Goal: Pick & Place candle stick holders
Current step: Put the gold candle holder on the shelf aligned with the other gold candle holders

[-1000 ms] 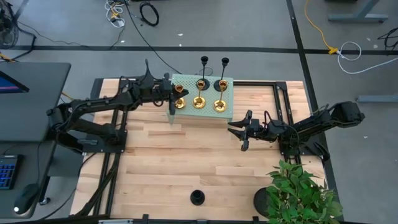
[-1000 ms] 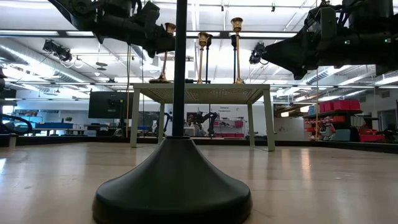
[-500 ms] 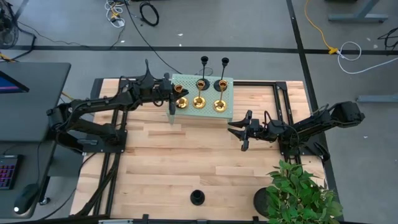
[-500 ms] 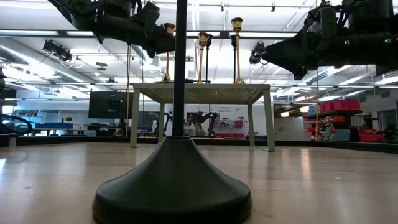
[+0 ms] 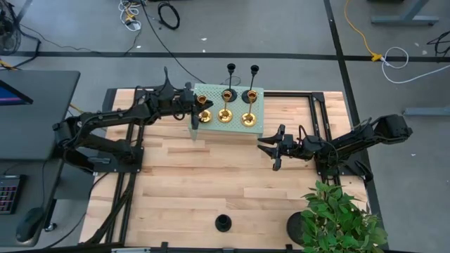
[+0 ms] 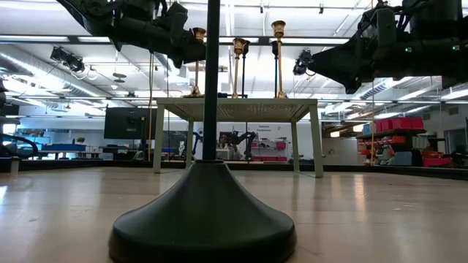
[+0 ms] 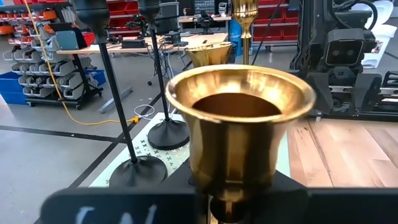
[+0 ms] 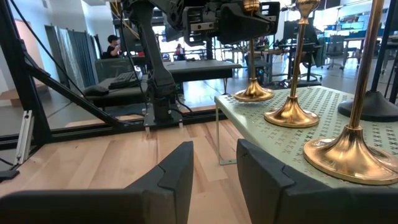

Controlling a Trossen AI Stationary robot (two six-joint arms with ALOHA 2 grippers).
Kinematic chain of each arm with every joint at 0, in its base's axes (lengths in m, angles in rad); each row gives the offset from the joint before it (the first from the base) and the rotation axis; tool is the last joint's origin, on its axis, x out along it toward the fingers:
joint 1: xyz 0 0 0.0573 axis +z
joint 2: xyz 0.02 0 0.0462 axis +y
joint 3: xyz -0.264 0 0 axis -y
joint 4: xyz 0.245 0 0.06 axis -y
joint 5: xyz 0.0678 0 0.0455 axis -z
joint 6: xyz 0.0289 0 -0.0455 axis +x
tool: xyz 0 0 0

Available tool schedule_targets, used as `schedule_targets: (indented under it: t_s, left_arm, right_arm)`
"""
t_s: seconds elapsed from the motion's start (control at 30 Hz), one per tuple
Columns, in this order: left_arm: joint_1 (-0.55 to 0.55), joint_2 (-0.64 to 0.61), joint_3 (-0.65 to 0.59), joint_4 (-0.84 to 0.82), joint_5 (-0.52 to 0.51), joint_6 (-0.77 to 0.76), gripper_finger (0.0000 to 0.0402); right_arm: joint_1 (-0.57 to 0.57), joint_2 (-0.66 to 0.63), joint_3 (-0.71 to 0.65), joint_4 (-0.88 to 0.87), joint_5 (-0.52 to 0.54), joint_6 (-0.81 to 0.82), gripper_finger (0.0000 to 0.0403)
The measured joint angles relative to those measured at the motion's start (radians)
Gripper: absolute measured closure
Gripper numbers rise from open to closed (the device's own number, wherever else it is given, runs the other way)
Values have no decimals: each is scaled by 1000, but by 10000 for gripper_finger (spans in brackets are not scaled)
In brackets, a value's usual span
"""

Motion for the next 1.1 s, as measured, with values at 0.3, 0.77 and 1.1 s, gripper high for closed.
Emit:
schedule_targets:
  t_s: [0.3,0.77,1.1]
  left_arm:
    - [0,0,0,0,0,0,378]
    - [0,0,0,-3,-26,0,360]
    - [0,0,0,-4,-26,-1,355]
  right_arm:
    - [0,0,0,-1,0,0,279]
    - [0,0,0,-5,0,2,279]
    - [0,0,0,-5,0,4,279]
